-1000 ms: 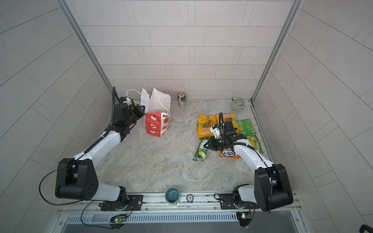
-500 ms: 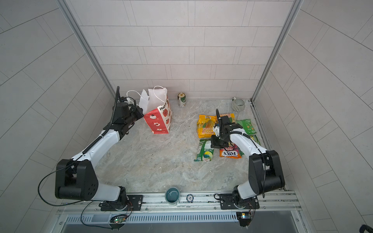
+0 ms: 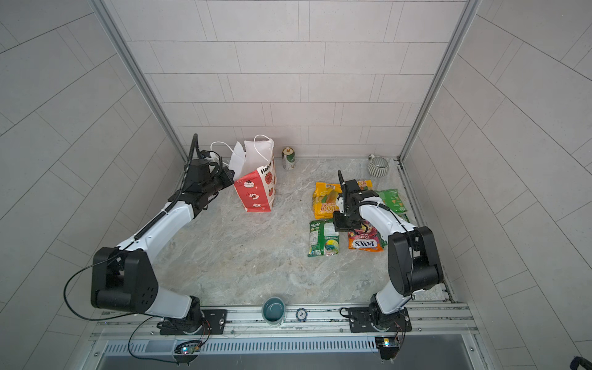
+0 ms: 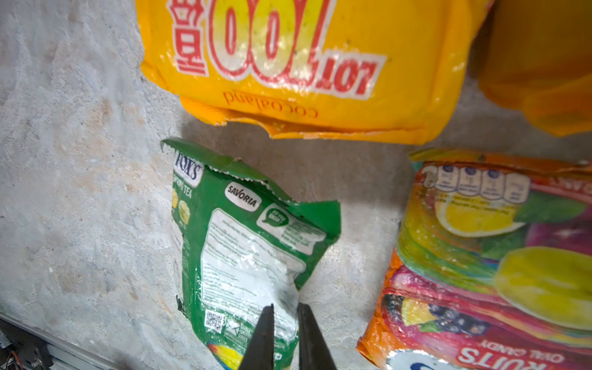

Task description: Take the snacks out of the paper bag

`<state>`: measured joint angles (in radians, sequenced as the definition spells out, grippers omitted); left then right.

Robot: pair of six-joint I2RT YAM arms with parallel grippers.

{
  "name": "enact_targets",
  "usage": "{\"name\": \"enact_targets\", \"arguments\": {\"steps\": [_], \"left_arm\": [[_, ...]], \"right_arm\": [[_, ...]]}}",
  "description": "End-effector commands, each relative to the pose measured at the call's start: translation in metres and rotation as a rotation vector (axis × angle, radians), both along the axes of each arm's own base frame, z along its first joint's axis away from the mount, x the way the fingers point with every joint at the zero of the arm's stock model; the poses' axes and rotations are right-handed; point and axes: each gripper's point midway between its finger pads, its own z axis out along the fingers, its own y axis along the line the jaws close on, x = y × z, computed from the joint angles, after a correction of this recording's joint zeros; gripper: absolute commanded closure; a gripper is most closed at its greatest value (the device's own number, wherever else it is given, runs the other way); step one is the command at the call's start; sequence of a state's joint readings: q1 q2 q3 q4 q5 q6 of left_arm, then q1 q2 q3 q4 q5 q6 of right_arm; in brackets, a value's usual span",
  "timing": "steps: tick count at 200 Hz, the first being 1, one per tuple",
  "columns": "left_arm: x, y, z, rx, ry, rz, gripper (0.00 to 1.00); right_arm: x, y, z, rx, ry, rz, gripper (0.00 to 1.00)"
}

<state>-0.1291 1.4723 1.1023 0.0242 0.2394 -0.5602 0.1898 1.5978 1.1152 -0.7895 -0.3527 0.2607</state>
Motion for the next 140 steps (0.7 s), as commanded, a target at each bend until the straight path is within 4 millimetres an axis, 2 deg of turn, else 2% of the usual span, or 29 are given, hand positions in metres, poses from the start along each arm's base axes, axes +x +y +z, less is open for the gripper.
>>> {"name": "enact_targets", "arguments": {"steps": [1, 22, 32, 46, 57, 85, 111, 121, 140], "left_arm": [[-0.003, -0.007, -0.002, -0.018, 0.007, 0.000, 1.00], [-0.004, -0.006, 0.001, -0.017, -0.004, 0.006, 0.99], [-0.005, -0.004, 0.002, -0.011, -0.008, 0.017, 0.93], [-0.008, -0.003, 0.006, -0.005, -0.023, 0.016, 0.88], [-0.010, 0.000, 0.010, 0.005, -0.038, 0.023, 0.78], [-0.016, 0.007, 0.019, 0.036, -0.086, 0.050, 0.49], [-0.019, 0.010, 0.034, 0.075, -0.133, 0.044, 0.27], [-0.020, 0.011, 0.043, 0.083, -0.156, 0.046, 0.22], [-0.022, 0.010, 0.065, 0.079, -0.210, 0.039, 0.21]], "right_arm": [[0.001, -0.003, -0.003, -0.038, 0.011, 0.020, 0.86], [0.006, -0.002, -0.002, -0.038, 0.000, 0.021, 0.87], [0.009, -0.003, -0.001, -0.042, -0.007, 0.017, 0.87], [0.011, -0.004, 0.003, -0.050, -0.014, 0.012, 0.87], [0.011, -0.002, 0.008, -0.040, -0.026, 0.014, 0.86], [0.015, 0.008, 0.032, -0.004, -0.117, 0.015, 0.78], [0.031, 0.016, 0.054, 0.062, -0.229, -0.028, 0.75], [0.042, 0.018, 0.066, 0.095, -0.295, -0.066, 0.73], [0.067, 0.030, 0.097, 0.210, -0.456, -0.124, 0.70]]}}
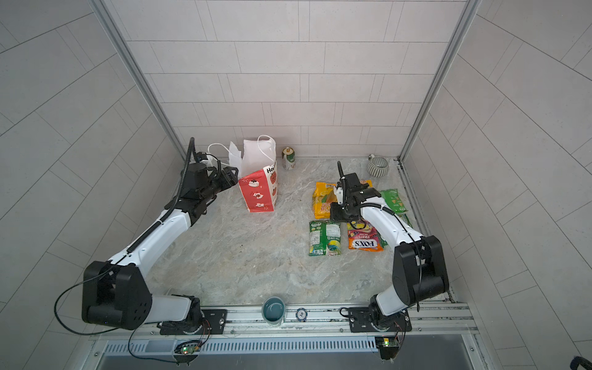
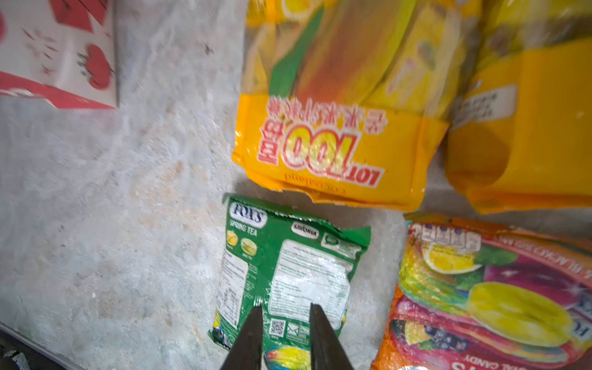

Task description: Take the snacks out of the paper bag

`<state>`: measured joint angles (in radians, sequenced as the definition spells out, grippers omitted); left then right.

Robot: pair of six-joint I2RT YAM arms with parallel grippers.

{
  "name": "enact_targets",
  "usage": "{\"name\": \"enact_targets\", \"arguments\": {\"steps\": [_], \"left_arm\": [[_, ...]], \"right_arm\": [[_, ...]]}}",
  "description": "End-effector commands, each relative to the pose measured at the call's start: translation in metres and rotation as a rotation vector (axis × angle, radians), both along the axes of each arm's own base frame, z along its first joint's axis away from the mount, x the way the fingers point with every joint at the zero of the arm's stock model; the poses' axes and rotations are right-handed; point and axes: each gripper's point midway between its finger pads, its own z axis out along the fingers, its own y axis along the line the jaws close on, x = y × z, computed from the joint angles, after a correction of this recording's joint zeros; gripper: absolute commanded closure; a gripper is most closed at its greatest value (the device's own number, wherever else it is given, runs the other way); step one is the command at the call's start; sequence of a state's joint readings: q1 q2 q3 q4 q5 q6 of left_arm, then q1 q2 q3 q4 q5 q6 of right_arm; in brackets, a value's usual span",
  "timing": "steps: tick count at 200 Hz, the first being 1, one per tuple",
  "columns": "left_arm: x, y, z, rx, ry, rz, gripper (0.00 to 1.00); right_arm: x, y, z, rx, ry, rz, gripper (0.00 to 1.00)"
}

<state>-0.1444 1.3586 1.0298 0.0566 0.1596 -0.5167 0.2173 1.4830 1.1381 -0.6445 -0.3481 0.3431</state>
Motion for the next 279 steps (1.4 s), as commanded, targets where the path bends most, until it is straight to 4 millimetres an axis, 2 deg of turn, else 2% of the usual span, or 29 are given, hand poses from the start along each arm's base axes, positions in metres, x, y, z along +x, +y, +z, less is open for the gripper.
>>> {"name": "enact_targets", "arguments": {"steps": [1, 12, 25, 45, 51, 65, 81, 88, 104, 109, 124, 164, 167, 176, 191, 213, 216, 229, 240, 252, 279], "left_arm": [[-0.003, 0.001, 0.045, 0.021, -0.124, -0.006, 0.21], [-0.006, 0.001, 0.058, 0.024, -0.156, -0.008, 0.16], [-0.012, 0.001, 0.072, 0.039, -0.206, -0.018, 0.15], [-0.026, 0.009, 0.085, 0.081, -0.294, 0.009, 0.15], [-0.030, 0.016, 0.081, 0.089, -0.324, 0.044, 0.14], [-0.041, 0.032, 0.076, 0.123, -0.443, 0.126, 0.12], [-0.054, 0.058, 0.055, 0.136, -0.508, 0.273, 0.09], [-0.059, 0.062, 0.048, 0.157, -0.532, 0.293, 0.09], [-0.064, 0.070, 0.026, 0.209, -0.520, 0.330, 0.09], [-0.065, 0.074, 0.016, 0.222, -0.501, 0.351, 0.08], [-0.068, 0.085, -0.006, 0.262, -0.467, 0.407, 0.08], [-0.077, 0.094, -0.052, 0.386, -0.379, 0.441, 0.09], [-0.081, 0.096, -0.065, 0.404, -0.344, 0.439, 0.08], [-0.083, 0.099, -0.080, 0.442, -0.287, 0.443, 0.08], [-0.086, 0.106, -0.098, 0.497, -0.209, 0.459, 0.08], [-0.086, 0.108, -0.104, 0.558, -0.155, 0.447, 0.07], [-0.081, 0.108, -0.097, 0.564, -0.164, 0.452, 0.07], [-0.075, 0.111, -0.098, 0.610, -0.131, 0.458, 0.08], [-0.071, 0.106, -0.100, 0.620, -0.113, 0.421, 0.08], [-0.072, 0.110, -0.100, 0.622, -0.104, 0.448, 0.09], [-0.076, 0.114, -0.111, 0.664, 0.000, 0.439, 0.10]], "right_arm": [[0.032, 0.015, 0.042, 0.143, -0.211, -0.065, 0.70], [0.046, 0.018, 0.063, 0.210, -0.311, -0.107, 0.67], [0.057, 0.016, 0.087, 0.260, -0.439, -0.148, 0.65], [0.069, -0.003, 0.119, 0.276, -0.664, -0.255, 0.53], [0.070, -0.011, 0.127, 0.282, -0.734, -0.294, 0.50], [0.067, -0.029, 0.143, 0.271, -0.878, -0.368, 0.34], [0.061, -0.041, 0.149, 0.234, -0.987, -0.391, 0.31], [0.057, -0.044, 0.150, 0.212, -1.021, -0.385, 0.29], [0.048, -0.054, 0.147, 0.145, -1.052, -0.402, 0.25], [0.043, -0.058, 0.135, 0.121, -1.038, -0.407, 0.24], [0.031, -0.064, 0.128, 0.064, -1.053, -0.395, 0.23], [-0.007, -0.113, 0.084, -0.207, -0.982, -0.531, 0.22], [-0.010, -0.119, 0.081, -0.230, -0.978, -0.552, 0.21], [-0.017, -0.130, 0.071, -0.278, -0.965, -0.594, 0.21], [-0.023, -0.137, 0.058, -0.350, -0.955, -0.588, 0.21], [-0.022, -0.146, 0.043, -0.428, -0.918, -0.604, 0.20], [-0.022, -0.147, 0.041, -0.436, -0.911, -0.608, 0.20], [-0.015, -0.151, 0.030, -0.469, -0.883, -0.607, 0.19], [-0.010, -0.150, 0.028, -0.503, -0.874, -0.580, 0.19], [-0.008, -0.155, 0.024, -0.537, -0.868, -0.589, 0.19], [0.003, -0.166, 0.006, -0.503, -0.809, -0.586, 0.20]]}}
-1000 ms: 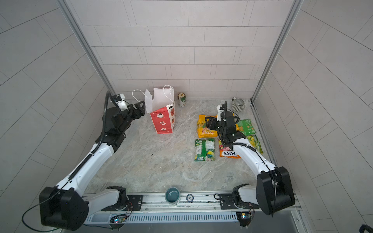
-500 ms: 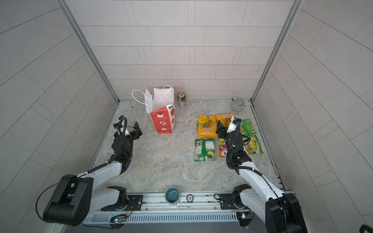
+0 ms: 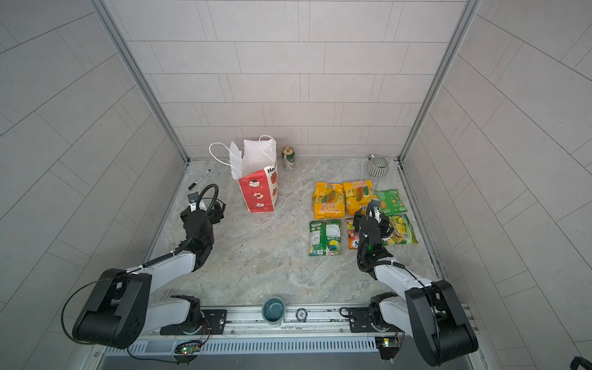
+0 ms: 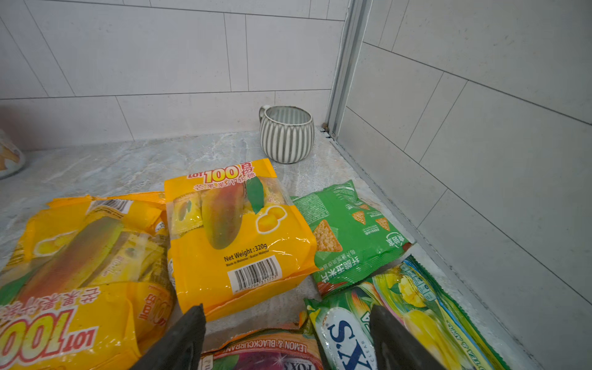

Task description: Take the snacks out of the paper bag

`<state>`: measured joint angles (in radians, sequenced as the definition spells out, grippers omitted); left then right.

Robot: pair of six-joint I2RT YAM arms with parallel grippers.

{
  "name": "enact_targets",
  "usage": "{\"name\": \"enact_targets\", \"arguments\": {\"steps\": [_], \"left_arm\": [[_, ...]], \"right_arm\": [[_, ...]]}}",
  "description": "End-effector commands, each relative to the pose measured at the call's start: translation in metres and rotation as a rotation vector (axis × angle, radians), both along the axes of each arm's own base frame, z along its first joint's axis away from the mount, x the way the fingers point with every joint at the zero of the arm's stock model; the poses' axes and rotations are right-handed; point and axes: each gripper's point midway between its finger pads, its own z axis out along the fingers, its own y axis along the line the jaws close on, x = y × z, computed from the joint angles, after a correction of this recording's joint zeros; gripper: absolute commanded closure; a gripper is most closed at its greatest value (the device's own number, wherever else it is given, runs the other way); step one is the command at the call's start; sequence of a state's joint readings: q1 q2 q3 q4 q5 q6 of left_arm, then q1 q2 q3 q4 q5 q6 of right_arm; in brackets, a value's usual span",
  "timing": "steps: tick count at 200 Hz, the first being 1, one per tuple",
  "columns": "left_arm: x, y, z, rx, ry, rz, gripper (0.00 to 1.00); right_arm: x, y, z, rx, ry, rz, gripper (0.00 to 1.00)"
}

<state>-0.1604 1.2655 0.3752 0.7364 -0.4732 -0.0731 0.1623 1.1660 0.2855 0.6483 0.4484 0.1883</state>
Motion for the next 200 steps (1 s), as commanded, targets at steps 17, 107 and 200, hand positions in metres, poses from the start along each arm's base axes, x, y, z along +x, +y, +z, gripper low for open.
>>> {"name": "enact_targets", "arguments": {"steps": [17, 107, 200], "left_arm": [[0.004, 0.001, -0.024, 0.070, 0.149, 0.004, 0.10], [0.012, -0.021, -0.049, 0.121, 0.057, -0.142, 0.07], [0.032, -0.005, -0.072, -0.003, 0.148, -0.158, 0.00]], "right_arm": [[0.018, -0.010, 0.001, -0.020, 0.040, 0.004, 0.20], [0.010, -0.017, -0.020, -0.083, -0.077, -0.019, 0.15], [0.048, -0.007, -0.045, -0.054, 0.082, 0.099, 0.00]]}}
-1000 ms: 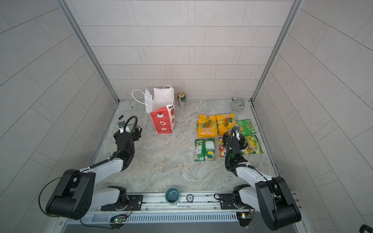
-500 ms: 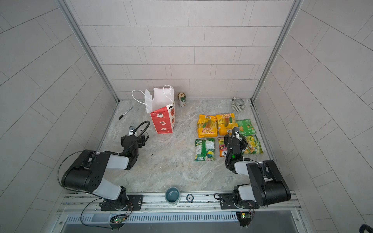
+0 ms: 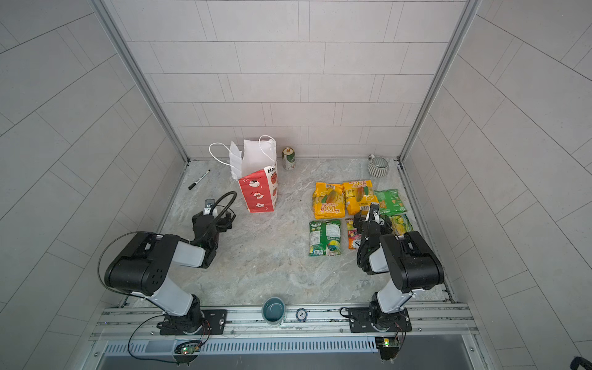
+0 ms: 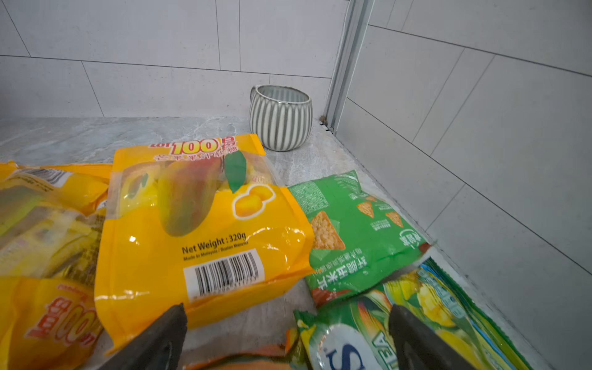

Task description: Take the snacks out of the paper bag

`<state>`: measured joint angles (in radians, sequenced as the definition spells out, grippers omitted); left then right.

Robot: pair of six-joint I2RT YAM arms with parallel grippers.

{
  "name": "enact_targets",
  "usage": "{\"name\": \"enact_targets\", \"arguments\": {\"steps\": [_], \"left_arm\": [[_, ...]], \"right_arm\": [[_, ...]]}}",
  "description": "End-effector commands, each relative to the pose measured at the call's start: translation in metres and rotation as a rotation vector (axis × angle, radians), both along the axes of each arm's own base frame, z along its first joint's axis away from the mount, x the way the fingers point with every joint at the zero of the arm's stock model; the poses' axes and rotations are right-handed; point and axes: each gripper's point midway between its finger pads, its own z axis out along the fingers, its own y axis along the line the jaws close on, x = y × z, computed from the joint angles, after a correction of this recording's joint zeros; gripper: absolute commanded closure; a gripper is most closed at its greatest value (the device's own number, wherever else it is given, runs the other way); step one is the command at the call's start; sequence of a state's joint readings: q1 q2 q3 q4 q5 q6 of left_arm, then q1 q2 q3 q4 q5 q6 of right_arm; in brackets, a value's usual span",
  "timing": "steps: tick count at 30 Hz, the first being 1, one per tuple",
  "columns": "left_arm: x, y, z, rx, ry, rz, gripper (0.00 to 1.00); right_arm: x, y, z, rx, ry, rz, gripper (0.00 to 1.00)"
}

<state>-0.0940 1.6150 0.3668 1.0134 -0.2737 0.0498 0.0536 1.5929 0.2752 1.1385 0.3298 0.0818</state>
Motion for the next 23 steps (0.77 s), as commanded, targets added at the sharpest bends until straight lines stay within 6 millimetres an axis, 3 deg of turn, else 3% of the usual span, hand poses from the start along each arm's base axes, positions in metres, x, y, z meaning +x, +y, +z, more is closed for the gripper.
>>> {"name": "enact_targets", "arguments": {"steps": [1, 23], "left_arm": [[0.0042, 0.0049, -0.0011, -0.066, 0.026, 0.004, 0.00], [0.0034, 0.0044, -0.0001, -0.067, 0.021, 0.002, 0.00]], "right_arm": [[0.0159, 0.0091, -0.0032, 0.001, 0.090, 0.064, 0.00], [0.0174, 0.0151, -0.0023, -0.021, 0.077, 0.094, 0.01]]}}
